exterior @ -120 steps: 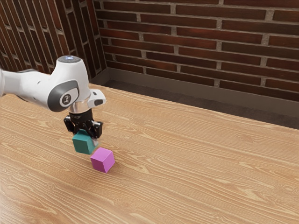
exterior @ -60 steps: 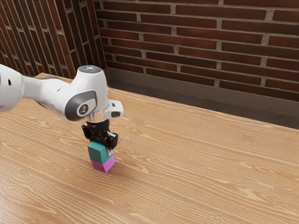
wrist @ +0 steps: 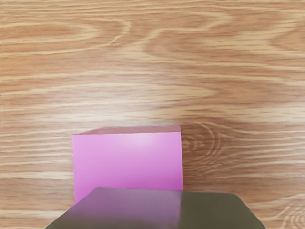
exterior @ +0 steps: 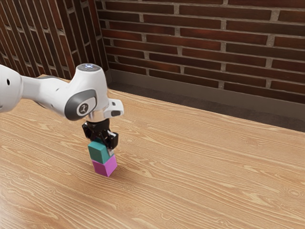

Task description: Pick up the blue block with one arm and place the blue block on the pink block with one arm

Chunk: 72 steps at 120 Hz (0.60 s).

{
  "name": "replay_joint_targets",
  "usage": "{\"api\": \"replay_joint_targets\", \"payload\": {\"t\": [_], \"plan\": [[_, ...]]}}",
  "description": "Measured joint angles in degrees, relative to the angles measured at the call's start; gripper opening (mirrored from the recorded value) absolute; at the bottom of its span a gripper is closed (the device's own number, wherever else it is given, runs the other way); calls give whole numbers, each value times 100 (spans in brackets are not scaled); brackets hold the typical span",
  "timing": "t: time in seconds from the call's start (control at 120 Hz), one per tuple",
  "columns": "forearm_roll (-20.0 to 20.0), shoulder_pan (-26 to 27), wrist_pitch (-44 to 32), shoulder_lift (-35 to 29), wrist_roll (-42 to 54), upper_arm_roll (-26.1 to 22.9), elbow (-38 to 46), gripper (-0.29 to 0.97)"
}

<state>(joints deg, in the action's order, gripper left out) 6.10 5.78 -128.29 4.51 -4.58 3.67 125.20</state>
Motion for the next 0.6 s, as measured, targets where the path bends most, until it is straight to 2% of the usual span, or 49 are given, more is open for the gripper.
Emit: {"api": "replay_joint_targets", "payload": {"t": [0.6], "plan": [[-7, 15, -3, 114, 137, 295, -27, 36]]}}
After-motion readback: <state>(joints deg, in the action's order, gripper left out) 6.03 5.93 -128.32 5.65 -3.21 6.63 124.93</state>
